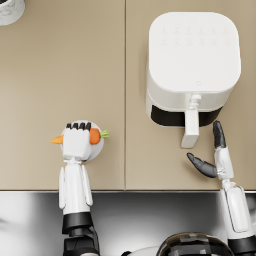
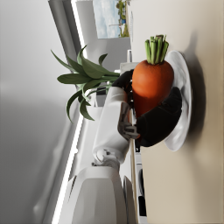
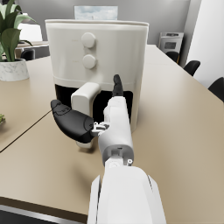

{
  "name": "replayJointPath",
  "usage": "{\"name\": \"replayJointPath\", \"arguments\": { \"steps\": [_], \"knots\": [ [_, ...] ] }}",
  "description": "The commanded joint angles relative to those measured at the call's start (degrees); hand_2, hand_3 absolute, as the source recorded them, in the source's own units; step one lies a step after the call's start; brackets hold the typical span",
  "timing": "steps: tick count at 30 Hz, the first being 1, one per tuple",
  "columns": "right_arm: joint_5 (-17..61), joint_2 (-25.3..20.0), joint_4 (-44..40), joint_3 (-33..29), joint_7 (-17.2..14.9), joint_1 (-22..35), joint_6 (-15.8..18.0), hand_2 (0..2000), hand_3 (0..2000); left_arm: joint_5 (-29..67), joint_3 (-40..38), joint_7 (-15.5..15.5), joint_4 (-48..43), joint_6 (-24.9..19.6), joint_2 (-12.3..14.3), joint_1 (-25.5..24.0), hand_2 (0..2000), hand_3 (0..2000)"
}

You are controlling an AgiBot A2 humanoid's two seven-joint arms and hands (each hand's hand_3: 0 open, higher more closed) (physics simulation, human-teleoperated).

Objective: Pick up the carrot and place it into the air fryer

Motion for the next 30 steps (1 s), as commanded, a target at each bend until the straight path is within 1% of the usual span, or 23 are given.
{"name": "replayJointPath", "arguments": {
  "steps": [1,2,4,5,7,11,14,18,20,23,25,28,29,30],
  "knots": [
    [0.00,-0.11,0.57,-0.34,0.00,0.04,0.00,0,0,0.00,1.78,3.72,3.91,2.99,0.17,0.41,2000,2000],
    [0.00,-0.18,0.26,-0.13,0.00,-0.05,0.00,0,0,0.02,1.67,6.33,3.73,5.47,0.20,0.13,2000,2000],
    [0.00,-0.42,-0.16,-0.27,0.00,0.07,0.00,0,0,0.03,1.09,9.59,0.14,8.59,0.19,-0.86,2000,2000],
    [0.00,-0.56,-0.58,-0.33,0.00,0.22,0.00,0,0,-2.39,1.29,10.74,-1.92,9.24,0.14,-1.32,2000,2000],
    [0.00,-0.77,-2.22,-0.03,0.00,0.29,0.00,0,0,-7.35,0.52,12.00,-8.31,9.00,0.19,-2.37,2000,2000],
    [-0.01,-1.47,-7.36,1.51,0.00,1.22,0.00,0,0,-17.28,-1.71,12.98,-23.92,8.82,0.41,-3.28,2000,2000],
    [-0.01,-2.17,-10.34,2.17,0.00,2.44,0.00,0,0,-24.76,-1.35,13.22,-30.87,8.66,0.57,-2.09,2000,2000],
    [-0.01,-3.25,-15.15,3.37,0.00,4.42,0.00,0,0,-34.77,0.27,13.34,-34.73,8.65,0.91,-1.16,2000,2000],
    [-0.01,-3.77,-17.83,4.13,0.00,5.37,0.00,0,0,-39.78,1.36,13.36,-34.55,8.67,1.34,-0.23,2000,2000],
    [-0.01,-5.05,-24.44,6.55,0.00,7.92,0.00,0,0,-43.81,2.08,13.37,-34.37,8.70,1.65,-0.13,2000,2000],
    [-0.01,-6.12,-30.38,8.52,0.00,10.00,0.00,0,0,-44.94,2.48,13.38,-34.31,8.70,1.75,-0.54,2000,2000],
    [0.03,-6.99,-33.24,10.41,7.29,11.40,-1.65,0,0,-45.69,3.07,13.39,-33.98,8.71,1.97,-0.73,2000,2000],
    [0.07,-6.96,-31.96,10.65,10.33,11.16,-2.57,0,0,-45.81,3.50,13.39,-33.94,8.71,2.01,-0.97,2000,2000],
    [0.12,-6.88,-30.66,10.69,11.79,10.88,-3.03,0,0,-45.90,4.15,13.39,-33.69,8.72,2.13,-0.85,2000,2000]
  ]
}}
